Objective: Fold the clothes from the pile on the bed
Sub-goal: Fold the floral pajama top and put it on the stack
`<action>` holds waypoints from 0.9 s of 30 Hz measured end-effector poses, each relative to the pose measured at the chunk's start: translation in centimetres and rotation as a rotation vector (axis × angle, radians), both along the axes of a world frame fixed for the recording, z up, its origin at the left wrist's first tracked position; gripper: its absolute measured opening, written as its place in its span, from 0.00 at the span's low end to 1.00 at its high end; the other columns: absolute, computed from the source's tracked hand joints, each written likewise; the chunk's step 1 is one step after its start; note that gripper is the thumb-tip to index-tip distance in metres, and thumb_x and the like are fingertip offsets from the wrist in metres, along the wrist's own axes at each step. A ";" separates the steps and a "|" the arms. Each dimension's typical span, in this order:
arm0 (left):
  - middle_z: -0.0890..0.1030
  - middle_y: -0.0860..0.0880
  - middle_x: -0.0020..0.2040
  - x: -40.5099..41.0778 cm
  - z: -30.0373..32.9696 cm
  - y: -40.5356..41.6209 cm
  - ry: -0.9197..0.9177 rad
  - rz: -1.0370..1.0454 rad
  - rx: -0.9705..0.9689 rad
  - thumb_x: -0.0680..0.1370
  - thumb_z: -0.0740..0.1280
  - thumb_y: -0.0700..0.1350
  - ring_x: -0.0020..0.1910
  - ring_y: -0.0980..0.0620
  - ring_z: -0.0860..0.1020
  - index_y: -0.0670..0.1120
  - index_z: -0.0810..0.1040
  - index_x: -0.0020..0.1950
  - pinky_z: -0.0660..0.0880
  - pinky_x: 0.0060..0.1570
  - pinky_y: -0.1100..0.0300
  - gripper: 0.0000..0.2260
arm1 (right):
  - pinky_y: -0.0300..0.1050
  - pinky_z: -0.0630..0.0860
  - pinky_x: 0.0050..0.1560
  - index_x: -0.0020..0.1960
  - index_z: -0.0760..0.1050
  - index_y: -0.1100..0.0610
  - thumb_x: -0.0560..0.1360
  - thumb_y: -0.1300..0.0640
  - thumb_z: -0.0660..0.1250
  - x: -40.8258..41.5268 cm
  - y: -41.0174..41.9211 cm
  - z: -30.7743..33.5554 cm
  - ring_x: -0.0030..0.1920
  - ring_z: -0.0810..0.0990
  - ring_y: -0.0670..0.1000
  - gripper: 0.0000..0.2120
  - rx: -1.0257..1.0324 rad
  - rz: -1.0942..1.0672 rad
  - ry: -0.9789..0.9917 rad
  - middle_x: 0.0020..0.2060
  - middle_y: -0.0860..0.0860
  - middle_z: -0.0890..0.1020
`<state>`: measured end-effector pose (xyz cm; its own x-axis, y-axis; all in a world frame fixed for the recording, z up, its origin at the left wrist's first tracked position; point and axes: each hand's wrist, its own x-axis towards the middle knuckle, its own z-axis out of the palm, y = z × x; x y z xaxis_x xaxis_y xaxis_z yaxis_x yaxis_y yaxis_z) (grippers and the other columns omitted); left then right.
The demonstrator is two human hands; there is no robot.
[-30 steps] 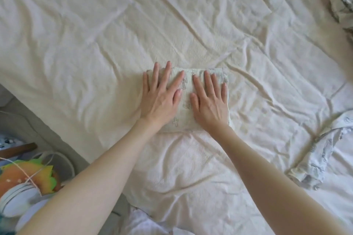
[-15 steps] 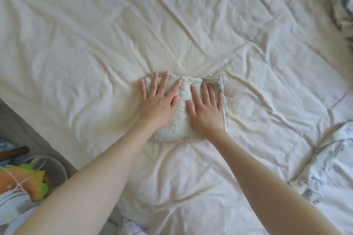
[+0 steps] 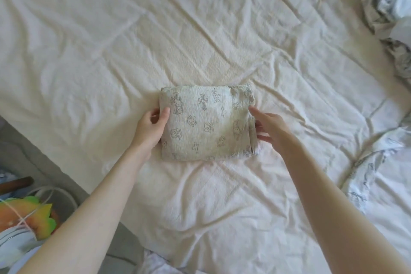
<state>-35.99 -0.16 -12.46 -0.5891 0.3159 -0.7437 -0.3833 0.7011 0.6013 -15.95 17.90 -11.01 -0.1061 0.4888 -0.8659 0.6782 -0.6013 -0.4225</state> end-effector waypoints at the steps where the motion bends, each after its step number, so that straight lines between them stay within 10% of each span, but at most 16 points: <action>1: 0.78 0.47 0.60 -0.1 -0.1 0.1 -0.050 -0.008 0.014 0.78 0.63 0.56 0.59 0.47 0.77 0.44 0.73 0.64 0.74 0.59 0.46 0.21 | 0.55 0.75 0.60 0.66 0.69 0.70 0.74 0.43 0.67 -0.1 0.2 -0.1 0.61 0.74 0.67 0.34 -0.039 0.025 0.025 0.60 0.70 0.74; 7: 0.82 0.52 0.46 -1.2 0.3 0.5 -0.296 -0.066 0.088 0.79 0.62 0.55 0.44 0.50 0.81 0.49 0.75 0.53 0.76 0.39 0.55 0.11 | 0.62 0.74 0.61 0.59 0.76 0.65 0.73 0.47 0.71 -0.3 0.5 0.2 0.46 0.74 0.57 0.24 -0.147 0.005 0.044 0.47 0.61 0.77; 27: 0.78 0.46 0.48 7.0 19.6 -10.3 -0.299 -0.148 0.154 0.79 0.63 0.49 0.45 0.46 0.77 0.49 0.75 0.52 0.76 0.42 0.51 0.05 | 0.49 0.81 0.40 0.51 0.78 0.60 0.74 0.58 0.70 12.7 -13.3 17.6 0.42 0.84 0.53 0.08 -0.103 -0.198 0.318 0.42 0.54 0.84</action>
